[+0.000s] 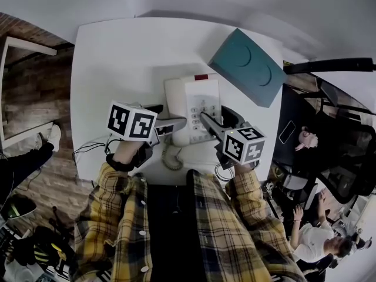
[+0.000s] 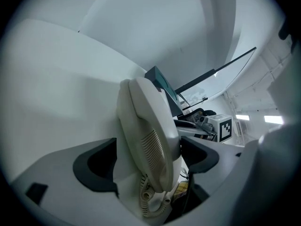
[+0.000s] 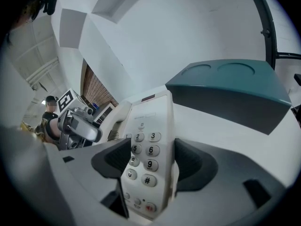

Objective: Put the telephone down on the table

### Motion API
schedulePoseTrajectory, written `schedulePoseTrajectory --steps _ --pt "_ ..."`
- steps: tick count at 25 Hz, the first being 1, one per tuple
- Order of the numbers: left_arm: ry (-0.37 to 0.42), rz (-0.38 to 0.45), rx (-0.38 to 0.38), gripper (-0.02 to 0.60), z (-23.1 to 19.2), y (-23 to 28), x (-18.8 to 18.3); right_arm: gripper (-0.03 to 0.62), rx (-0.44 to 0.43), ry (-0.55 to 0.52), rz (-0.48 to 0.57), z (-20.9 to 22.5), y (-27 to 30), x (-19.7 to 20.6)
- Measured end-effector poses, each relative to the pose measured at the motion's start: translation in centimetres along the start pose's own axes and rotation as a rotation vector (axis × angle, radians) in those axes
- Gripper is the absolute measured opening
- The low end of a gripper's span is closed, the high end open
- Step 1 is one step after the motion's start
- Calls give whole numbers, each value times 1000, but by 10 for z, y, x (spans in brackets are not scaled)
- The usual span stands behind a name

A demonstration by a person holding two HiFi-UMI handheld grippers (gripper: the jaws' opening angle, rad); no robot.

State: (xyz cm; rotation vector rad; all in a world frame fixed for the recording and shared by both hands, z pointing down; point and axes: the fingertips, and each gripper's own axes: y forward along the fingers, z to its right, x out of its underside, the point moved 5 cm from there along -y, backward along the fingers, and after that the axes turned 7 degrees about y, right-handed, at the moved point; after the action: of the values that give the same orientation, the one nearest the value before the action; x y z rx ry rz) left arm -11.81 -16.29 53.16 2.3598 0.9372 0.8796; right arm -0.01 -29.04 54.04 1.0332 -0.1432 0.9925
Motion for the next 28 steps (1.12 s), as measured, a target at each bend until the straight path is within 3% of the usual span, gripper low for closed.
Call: schedulePoseTrajectory --steps 16,28 --pt "46 75 -38 423 6 -16 -4 296 48 -55 32 -3 -18 -4" --pt "134 210 -31 423 40 -45 -20 296 36 -148 103 -29 -41 -21"
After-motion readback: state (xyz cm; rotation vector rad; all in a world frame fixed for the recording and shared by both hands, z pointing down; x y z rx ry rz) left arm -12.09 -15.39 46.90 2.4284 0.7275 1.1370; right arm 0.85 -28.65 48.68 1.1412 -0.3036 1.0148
